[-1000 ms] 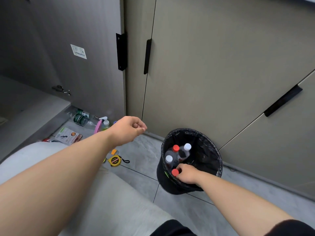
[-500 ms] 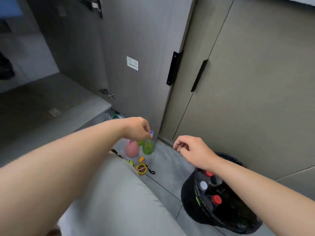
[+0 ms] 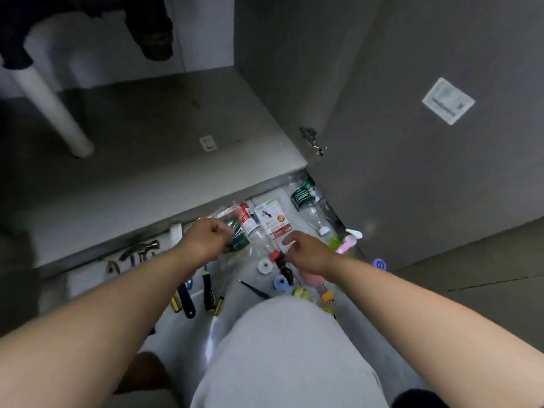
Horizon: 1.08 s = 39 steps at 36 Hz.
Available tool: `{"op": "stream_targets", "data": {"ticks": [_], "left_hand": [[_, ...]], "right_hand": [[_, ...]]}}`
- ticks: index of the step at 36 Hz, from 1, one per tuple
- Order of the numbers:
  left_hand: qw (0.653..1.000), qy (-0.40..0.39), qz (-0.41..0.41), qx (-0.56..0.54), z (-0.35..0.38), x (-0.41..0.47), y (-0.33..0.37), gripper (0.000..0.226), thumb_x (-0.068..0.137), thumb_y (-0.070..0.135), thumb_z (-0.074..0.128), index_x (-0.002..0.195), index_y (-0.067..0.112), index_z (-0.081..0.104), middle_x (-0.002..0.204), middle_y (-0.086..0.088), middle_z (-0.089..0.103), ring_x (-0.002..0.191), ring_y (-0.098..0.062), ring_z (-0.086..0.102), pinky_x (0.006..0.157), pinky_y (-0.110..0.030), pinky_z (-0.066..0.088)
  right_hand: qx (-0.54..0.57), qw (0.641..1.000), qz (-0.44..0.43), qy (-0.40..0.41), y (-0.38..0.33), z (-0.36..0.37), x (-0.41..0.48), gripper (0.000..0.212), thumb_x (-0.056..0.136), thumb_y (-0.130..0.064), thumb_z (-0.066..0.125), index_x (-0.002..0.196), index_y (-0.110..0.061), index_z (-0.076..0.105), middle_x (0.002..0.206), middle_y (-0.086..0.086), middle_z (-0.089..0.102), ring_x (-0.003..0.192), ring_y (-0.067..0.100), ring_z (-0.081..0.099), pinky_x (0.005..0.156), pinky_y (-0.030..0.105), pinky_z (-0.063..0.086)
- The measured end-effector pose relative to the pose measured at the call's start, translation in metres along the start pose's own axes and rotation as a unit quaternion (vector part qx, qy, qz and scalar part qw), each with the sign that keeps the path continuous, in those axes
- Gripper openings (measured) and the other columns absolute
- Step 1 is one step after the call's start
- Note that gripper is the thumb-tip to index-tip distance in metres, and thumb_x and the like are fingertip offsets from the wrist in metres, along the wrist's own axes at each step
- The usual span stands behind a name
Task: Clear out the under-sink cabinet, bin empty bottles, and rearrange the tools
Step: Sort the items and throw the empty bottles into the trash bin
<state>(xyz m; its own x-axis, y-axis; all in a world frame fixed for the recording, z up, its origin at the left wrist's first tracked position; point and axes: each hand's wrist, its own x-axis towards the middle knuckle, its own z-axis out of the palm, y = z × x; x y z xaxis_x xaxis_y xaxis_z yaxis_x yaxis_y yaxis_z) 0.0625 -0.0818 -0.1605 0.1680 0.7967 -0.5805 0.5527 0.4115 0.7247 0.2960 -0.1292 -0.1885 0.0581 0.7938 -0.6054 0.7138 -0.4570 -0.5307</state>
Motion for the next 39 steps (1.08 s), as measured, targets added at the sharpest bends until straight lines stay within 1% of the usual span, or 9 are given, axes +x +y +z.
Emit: {"op": "stream_targets", "data": {"ticks": [8,12,15,20,24,29,32,35,39], "left_hand": [[0.989,0.005,-0.054,-0.138,0.017,0.042,-0.047,0.015,0.101,0.020,0.058,0.100,0.023,0.073,0.097,0.000,0.076,0.082,-0.012,0.072,0.074,-0.030,0.055],[0.984,-0.015,-0.064,-0.167,0.025,0.057,-0.058,0.017,0.101,0.019,0.057,0.103,0.026,0.072,0.096,0.003,0.076,0.081,-0.009,0.073,0.061,-0.021,0.050],[0.979,-0.032,-0.077,-0.187,0.032,0.064,-0.059,0.014,0.101,0.018,0.058,0.101,0.025,0.070,0.098,0.000,0.075,0.086,-0.014,0.073,0.073,-0.029,0.058],[0.976,-0.050,-0.096,-0.191,0.043,0.069,-0.046,0.011,0.096,0.017,0.065,0.107,0.019,0.065,0.108,-0.007,0.072,0.092,-0.020,0.074,0.088,-0.040,0.061],[0.980,-0.048,-0.098,-0.168,0.056,0.067,-0.030,0.050,0.090,0.028,0.076,0.132,0.013,0.053,0.116,-0.012,0.066,0.101,-0.026,0.071,0.093,-0.047,0.059],[0.980,-0.044,-0.076,-0.179,0.068,0.059,-0.021,0.080,0.076,0.055,0.082,0.142,0.024,0.050,0.129,-0.001,0.066,0.112,-0.021,0.066,0.097,-0.043,0.055],[0.965,-0.047,-0.055,-0.252,0.070,0.056,-0.020,0.069,0.074,0.049,0.085,0.133,0.032,0.055,0.117,0.004,0.072,0.101,-0.017,0.070,0.081,-0.036,0.059],[0.954,-0.013,-0.036,-0.299,0.065,0.058,-0.023,0.056,0.082,0.034,0.083,0.131,0.030,0.056,0.115,0.003,0.072,0.102,-0.020,0.071,0.086,-0.045,0.061],[0.947,0.033,-0.023,-0.317,0.045,0.066,-0.034,0.040,0.084,0.028,0.080,0.116,0.037,0.058,0.110,0.004,0.072,0.098,-0.018,0.072,0.072,-0.032,0.060]], "right_hand": [[-0.054,0.992,0.106,0.040,0.028,0.070,0.114,0.064,0.090,-0.031,0.063,0.146,-0.012,0.037,0.135,0.017,0.052,0.122,0.035,0.054,0.101,0.040,0.047],[-0.116,0.988,0.099,0.031,0.036,0.083,0.138,0.053,0.090,-0.035,0.065,0.134,-0.010,0.048,0.125,0.015,0.060,0.113,0.033,0.060,0.087,0.036,0.049],[-0.123,0.987,0.100,0.038,0.035,0.085,0.142,0.043,0.089,-0.032,0.065,0.124,-0.008,0.056,0.120,0.013,0.063,0.109,0.031,0.060,0.078,0.029,0.042],[-0.036,0.989,0.137,0.035,0.028,0.081,0.111,0.030,0.093,-0.031,0.063,0.094,-0.002,0.071,0.084,0.012,0.068,0.077,0.026,0.061,0.067,0.026,0.041],[0.193,0.966,0.168,0.036,0.022,0.082,0.060,0.024,0.092,-0.022,0.067,0.077,-0.003,0.067,0.054,0.005,0.058,0.053,0.021,0.049,0.058,0.028,0.041],[0.352,0.929,0.110,-0.019,0.003,0.074,0.009,0.015,0.095,-0.014,0.065,0.109,-0.007,0.062,0.089,0.009,0.070,0.066,0.014,0.059,0.067,0.030,0.050],[0.333,0.937,0.078,-0.066,-0.005,0.065,0.001,0.020,0.095,-0.010,0.063,0.115,-0.008,0.060,0.096,0.010,0.068,0.074,0.016,0.062,0.070,0.029,0.051],[0.319,0.939,0.069,-0.106,-0.009,0.053,0.015,0.025,0.092,-0.006,0.064,0.117,-0.010,0.064,0.101,0.007,0.071,0.084,0.015,0.066,0.074,0.028,0.052],[0.313,0.945,0.097,-0.018,-0.008,0.038,0.067,0.031,0.093,-0.004,0.058,0.123,-0.012,0.061,0.109,0.011,0.068,0.090,0.022,0.063,0.077,0.034,0.050]]}}
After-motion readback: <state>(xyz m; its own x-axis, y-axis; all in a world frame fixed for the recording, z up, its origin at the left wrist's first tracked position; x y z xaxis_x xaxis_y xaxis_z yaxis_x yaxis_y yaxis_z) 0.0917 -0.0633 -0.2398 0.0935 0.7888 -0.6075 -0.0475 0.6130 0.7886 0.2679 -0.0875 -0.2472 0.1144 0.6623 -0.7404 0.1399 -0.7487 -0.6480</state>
